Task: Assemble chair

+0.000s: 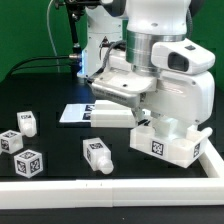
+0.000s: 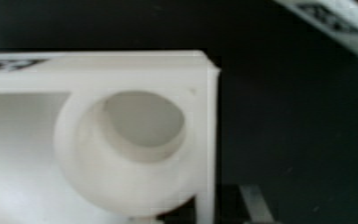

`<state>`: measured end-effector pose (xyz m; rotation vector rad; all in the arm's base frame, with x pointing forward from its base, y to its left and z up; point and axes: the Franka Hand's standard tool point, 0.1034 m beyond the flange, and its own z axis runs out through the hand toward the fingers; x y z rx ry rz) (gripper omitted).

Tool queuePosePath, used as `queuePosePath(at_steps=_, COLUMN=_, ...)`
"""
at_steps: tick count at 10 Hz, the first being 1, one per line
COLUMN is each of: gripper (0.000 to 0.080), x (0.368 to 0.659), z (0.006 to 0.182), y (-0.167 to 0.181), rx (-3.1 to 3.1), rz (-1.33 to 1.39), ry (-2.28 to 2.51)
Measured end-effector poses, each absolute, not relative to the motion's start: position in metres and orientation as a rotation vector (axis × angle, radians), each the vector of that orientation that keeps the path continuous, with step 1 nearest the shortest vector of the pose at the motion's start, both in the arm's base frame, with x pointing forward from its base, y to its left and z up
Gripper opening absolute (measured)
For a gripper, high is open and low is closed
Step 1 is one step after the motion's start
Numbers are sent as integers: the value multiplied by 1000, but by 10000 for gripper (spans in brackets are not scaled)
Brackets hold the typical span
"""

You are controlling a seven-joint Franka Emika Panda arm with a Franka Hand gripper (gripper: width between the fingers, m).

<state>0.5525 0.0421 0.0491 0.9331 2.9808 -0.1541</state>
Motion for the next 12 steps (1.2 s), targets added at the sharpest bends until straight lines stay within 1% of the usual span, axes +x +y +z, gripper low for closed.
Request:
queuePosePath(at_steps=1, gripper=29, x=553, z=48, y=41, rx=671, rz=-209, ry=3046)
queuePosePath(at_steps=5, gripper=29, x=554, z=46, y=32, rx=329, rz=-237, ry=3106)
queuePosePath(at_steps=9, gripper=29, x=563, z=37, y=24, rx=-308, rz=-360, ry=3154)
queuePosePath(at_steps=12, gripper=29, x=582, z=28, y=32, rx=-122, rz=-392, ry=3169)
